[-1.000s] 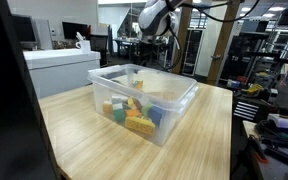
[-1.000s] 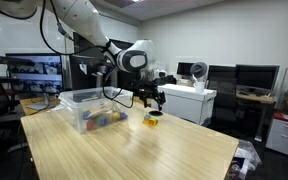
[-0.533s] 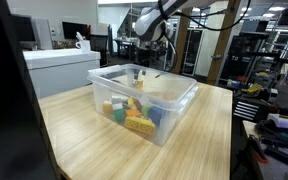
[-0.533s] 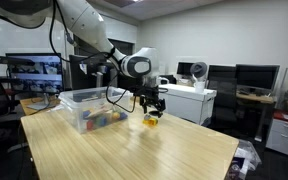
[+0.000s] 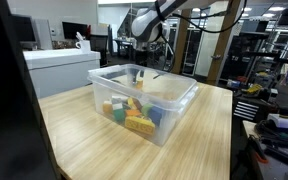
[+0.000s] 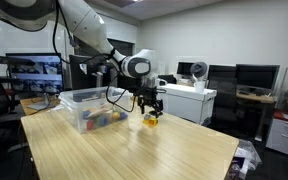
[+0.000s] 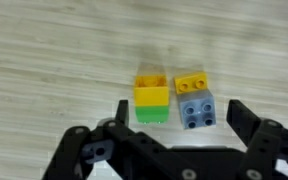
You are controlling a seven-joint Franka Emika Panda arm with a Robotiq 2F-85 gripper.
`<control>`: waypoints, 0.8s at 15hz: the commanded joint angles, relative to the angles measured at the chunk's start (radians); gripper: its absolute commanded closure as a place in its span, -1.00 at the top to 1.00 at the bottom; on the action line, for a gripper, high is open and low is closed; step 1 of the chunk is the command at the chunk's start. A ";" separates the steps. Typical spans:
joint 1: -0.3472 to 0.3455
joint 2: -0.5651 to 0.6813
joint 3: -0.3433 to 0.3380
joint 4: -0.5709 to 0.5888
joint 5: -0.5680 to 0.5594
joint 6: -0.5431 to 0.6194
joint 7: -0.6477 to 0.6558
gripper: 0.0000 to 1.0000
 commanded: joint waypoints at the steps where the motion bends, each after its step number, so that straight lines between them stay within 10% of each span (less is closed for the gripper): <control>1: -0.003 0.041 -0.007 0.037 -0.047 -0.005 0.026 1.00; 4: -0.002 0.089 -0.005 0.083 -0.059 -0.017 0.027 1.00; 5: -0.003 0.097 -0.003 0.094 -0.059 -0.020 0.023 0.50; 12: 0.019 0.095 -0.035 0.128 -0.105 -0.071 0.082 -0.10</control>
